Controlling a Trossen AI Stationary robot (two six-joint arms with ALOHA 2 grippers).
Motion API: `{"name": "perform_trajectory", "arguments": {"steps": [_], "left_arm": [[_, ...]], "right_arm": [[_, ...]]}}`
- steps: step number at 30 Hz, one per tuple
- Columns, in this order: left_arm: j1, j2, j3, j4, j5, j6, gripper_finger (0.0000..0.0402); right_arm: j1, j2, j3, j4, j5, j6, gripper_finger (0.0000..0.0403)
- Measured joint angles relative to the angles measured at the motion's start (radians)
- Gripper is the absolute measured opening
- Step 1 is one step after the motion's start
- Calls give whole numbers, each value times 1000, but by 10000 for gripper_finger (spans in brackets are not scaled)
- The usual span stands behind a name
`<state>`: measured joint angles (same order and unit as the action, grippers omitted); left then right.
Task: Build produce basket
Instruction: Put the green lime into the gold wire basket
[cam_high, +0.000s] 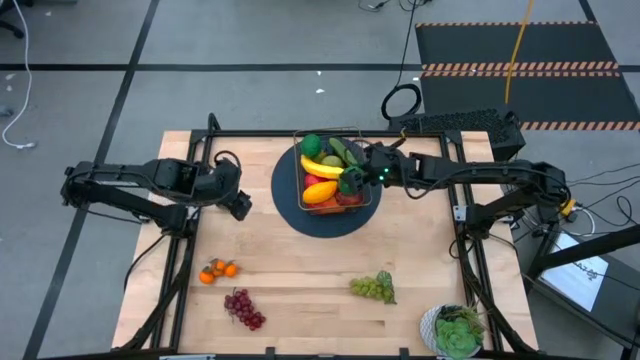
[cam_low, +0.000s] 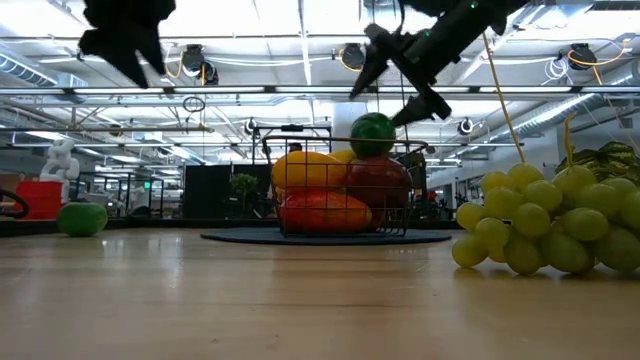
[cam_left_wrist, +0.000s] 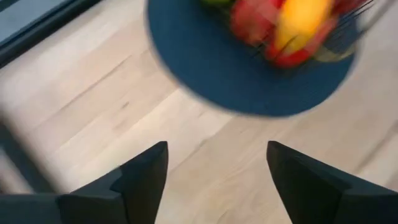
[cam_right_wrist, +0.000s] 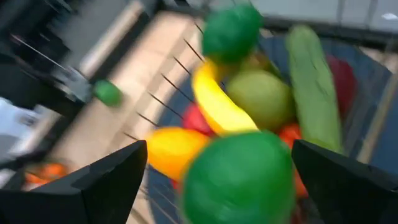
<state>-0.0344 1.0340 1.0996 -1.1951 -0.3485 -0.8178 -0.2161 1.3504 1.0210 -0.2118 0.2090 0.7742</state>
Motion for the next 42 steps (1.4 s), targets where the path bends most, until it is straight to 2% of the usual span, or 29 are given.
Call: {"name": "perform_trajectory", "arguments": {"steps": [3,6,9,12,15,18,27,30,37,42], "left_arm": [[53,0,0,-86,31,16,286],[114,0,0,-135,43,56,288],[187,0,-22,-144,76,126,281],[265,1,-66,-139,151,206,275],[328,20,-128,-136,218,297,278],[372,44,-175,-137,236,369,290],[436,157,-231,-107,254,529,356],[444,216,-236,-106,254,630,373],[444,333,-236,-75,254,939,378],[444,371,-237,-36,241,1119,378]], "right_arm": [[0,-39,0,85,8,0,392],[2,-82,0,176,65,-6,392],[1,-111,0,248,108,-38,391],[1,-131,1,306,132,-83,391],[1,-142,1,316,133,-107,391],[1,-143,1,310,133,-106,391],[16,-143,0,309,131,-77,391],[30,-143,0,309,131,-78,391],[51,-138,0,309,131,-75,391],[55,-138,0,309,130,-53,391]]}}
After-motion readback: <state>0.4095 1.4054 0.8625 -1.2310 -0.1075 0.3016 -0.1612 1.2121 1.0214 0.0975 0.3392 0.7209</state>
